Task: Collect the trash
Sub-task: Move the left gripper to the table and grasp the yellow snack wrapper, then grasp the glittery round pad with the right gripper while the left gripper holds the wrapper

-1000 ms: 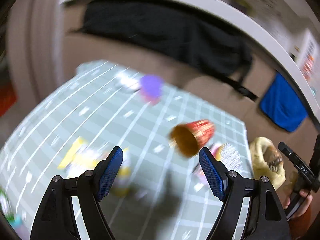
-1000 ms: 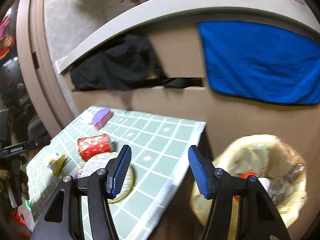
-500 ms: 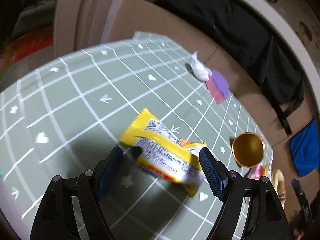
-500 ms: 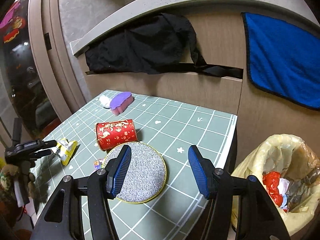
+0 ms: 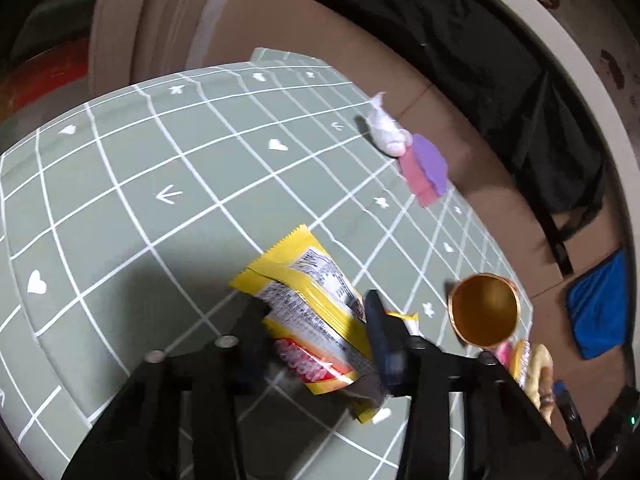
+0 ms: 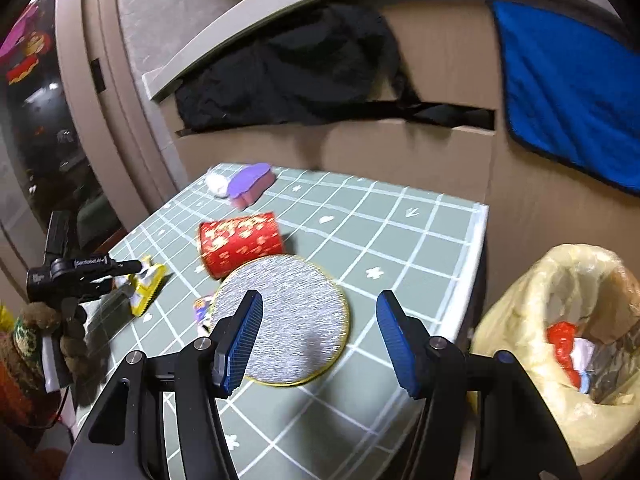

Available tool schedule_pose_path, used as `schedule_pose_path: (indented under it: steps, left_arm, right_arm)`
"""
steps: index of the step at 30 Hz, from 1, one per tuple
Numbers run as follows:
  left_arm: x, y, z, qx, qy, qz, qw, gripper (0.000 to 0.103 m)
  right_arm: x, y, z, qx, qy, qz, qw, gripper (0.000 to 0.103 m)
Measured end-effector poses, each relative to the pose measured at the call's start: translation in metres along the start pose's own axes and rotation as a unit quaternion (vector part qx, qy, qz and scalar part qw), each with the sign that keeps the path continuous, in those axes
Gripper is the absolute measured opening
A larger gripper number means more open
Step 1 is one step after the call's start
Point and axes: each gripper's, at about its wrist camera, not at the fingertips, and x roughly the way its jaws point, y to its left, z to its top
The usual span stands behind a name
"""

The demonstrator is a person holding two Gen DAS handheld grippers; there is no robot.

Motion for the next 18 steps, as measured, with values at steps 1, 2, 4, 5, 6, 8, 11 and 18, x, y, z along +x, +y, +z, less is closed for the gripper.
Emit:
schedule_pose_path:
  steps: [1,2,4,5,6,8,11,18]
  left_arm:
    - [-0.001,-0.003,0.000,0.009,0.000,-0.005,0.9999,0.023]
    - [-0.003,-0.009,-0.001,0.023,-0.002,-0.008,0.9997,0.019]
    - [-0.010,-0.022,-0.002,0.053,-0.009,-0.019,0.9984,0.017]
    - [-0.015,-0.031,-0.003,0.076,-0.015,-0.026,0.9967,0.016]
    - [-0.022,-0.042,-0.005,0.100,-0.024,-0.033,0.9942,0.016]
    - [-0.031,-0.059,-0.009,0.137,-0.035,-0.045,0.9890,0.016]
    - [-0.041,-0.080,-0.015,0.176,-0.041,-0.068,0.9812,0.016]
    - [-0.045,-0.102,-0.027,0.231,-0.043,-0.071,0.9695,0.016]
  right_arm:
    - [0.003,0.001,0.000,0.001,0.005,0.005,1.000,0.057]
    - [0.007,0.002,0.001,0.001,0.011,0.010,1.000,0.057]
    - [0.012,0.004,0.001,-0.003,0.015,0.007,1.000,0.057]
    - [0.013,0.004,0.000,-0.002,0.018,0.007,1.000,0.057]
    - [0.015,0.002,0.000,0.002,0.020,0.009,1.000,0.057]
    - [0.019,-0.004,-0.002,0.021,0.028,0.018,0.999,0.057]
    - [0.028,-0.016,-0.008,0.056,0.044,0.032,0.997,0.057]
    - [0.059,-0.030,-0.017,0.087,0.069,0.038,0.993,0.057]
